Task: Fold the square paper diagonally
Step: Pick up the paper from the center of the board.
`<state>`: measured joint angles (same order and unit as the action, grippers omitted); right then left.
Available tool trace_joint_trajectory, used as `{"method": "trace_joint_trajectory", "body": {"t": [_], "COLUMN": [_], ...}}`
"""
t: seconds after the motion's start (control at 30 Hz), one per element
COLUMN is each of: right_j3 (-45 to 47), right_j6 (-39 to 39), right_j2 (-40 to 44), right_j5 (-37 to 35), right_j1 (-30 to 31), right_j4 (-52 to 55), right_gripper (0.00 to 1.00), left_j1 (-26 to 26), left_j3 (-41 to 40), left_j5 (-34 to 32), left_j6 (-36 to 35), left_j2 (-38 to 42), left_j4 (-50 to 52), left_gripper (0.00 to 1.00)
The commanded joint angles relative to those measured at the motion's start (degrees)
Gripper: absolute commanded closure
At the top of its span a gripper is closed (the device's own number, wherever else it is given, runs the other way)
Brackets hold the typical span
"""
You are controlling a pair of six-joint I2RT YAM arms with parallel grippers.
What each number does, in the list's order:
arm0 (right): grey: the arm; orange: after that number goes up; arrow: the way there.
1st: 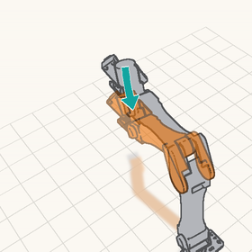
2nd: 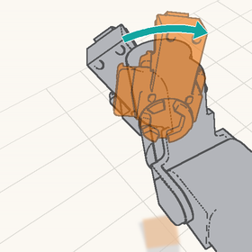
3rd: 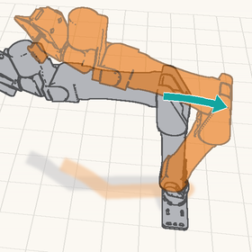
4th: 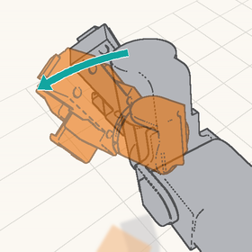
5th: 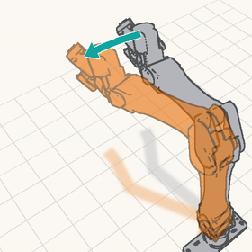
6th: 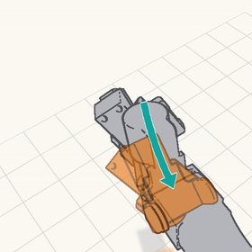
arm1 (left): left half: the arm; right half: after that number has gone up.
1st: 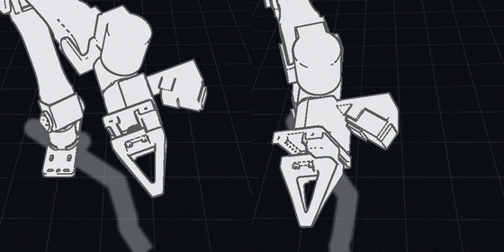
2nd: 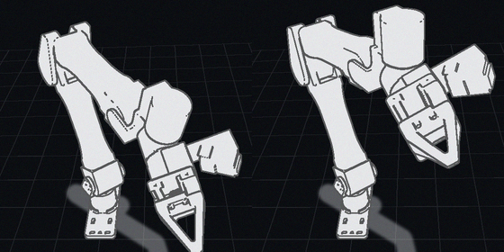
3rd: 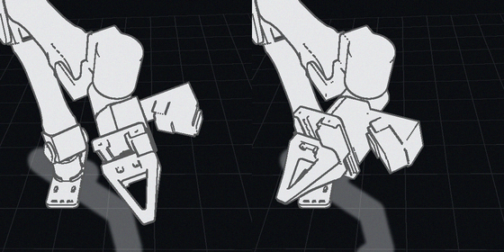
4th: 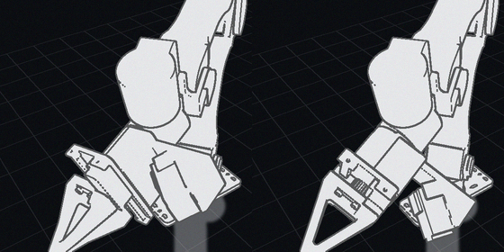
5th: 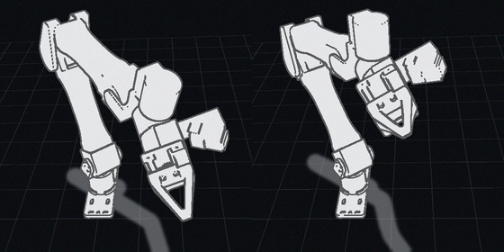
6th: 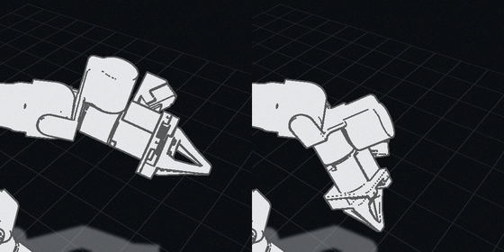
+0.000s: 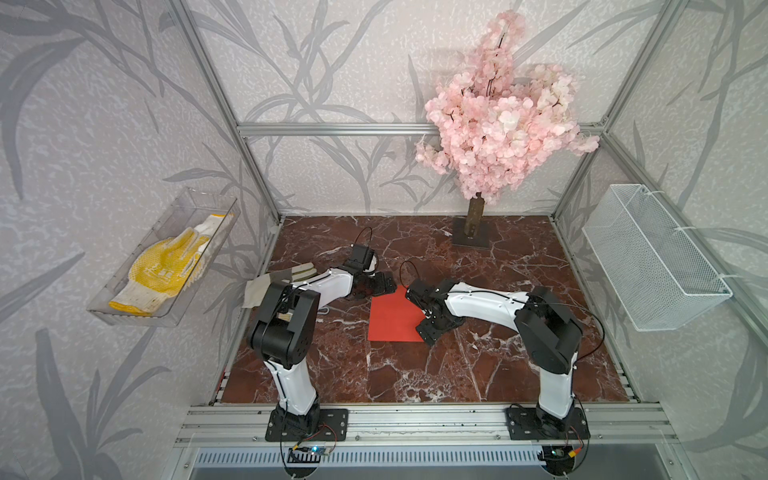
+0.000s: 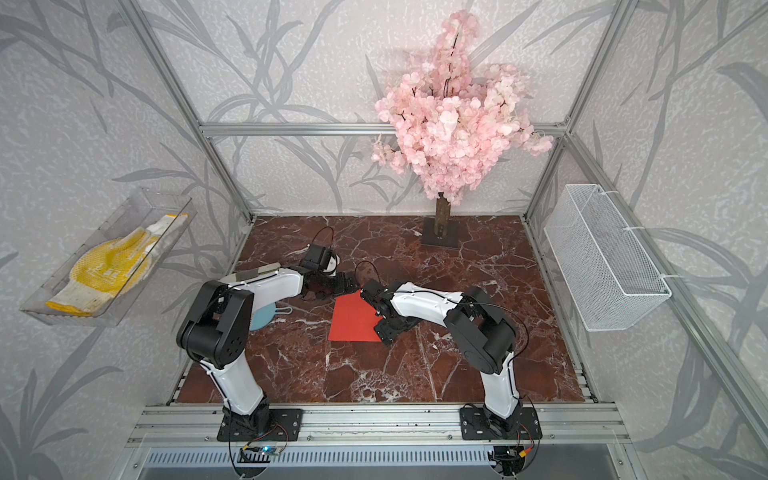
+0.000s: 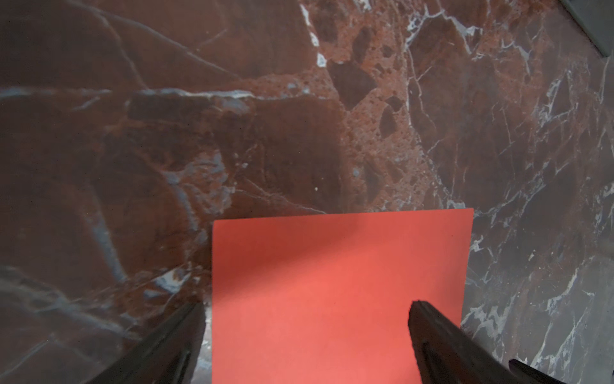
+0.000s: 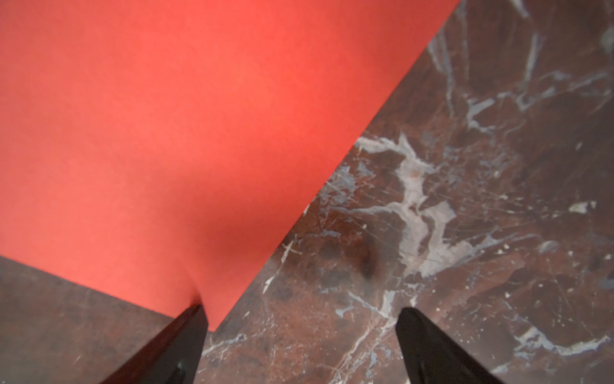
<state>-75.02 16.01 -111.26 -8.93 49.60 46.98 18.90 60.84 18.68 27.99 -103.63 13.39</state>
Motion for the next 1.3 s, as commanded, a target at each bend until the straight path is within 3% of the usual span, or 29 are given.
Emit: {"method": "trace_joint_trajectory", "body": {"t": [0.0,0.23,0.47,0.73,0.83,0.97,1.03,1.13,1.27], "right_j3": [1.8,2.0,2.5,6.3,10.7,19.8,25.6,33.3,31.4], "right_j6": [0.1,-0.5,-0.9,-2.8,-3.3,0.2,5.5,17.3,23.7], "right_j2": [-1.8,-2.4,-2.2,3.9,10.1,19.8,22.4,20.8,12.5], "right_j5": [-0.5,0.5,1.6,5.7,12.1,28.9,39.9,50.6,53.9], "right_j1": [-0.2,-0.2,-0.6,-2.4,-5.2,-13.4,-18.9,-24.6,-25.7], "right_j4": [0.8,-0.7,-2.5,-9.9,-16.7,-30.4,-42.4,-64.5,-72.2], "right_gripper": [0.05,0.05,0.05,0.05,0.04,0.04,0.04,0.04,0.07], "left_j1": [1.5,3.0,3.4,3.5,3.5,3.6,3.6,3.9,4.4], "left_j3": [-3.2,-5.5,-7.3,-9.2,-10.7,-13.1,-14.4,-16.6,-18.6], "left_j5": [2.0,6.2,6.8,9.0,9.2,9.7,10.6,11.7,12.0], "left_j6": [-0.4,-0.1,-0.9,-2.5,-2.4,-1.5,-0.9,0.0,1.6], "left_j2": [-2.0,-1.2,2.3,6.6,8.3,11.1,12.5,14.7,17.2], "left_j4": [2.6,1.0,-0.7,-3.6,-5.2,-8.0,-9.7,-12.0,-13.4], "left_gripper": [0.00,0.02,0.22,0.57,0.65,0.70,0.70,0.70,0.70]}}
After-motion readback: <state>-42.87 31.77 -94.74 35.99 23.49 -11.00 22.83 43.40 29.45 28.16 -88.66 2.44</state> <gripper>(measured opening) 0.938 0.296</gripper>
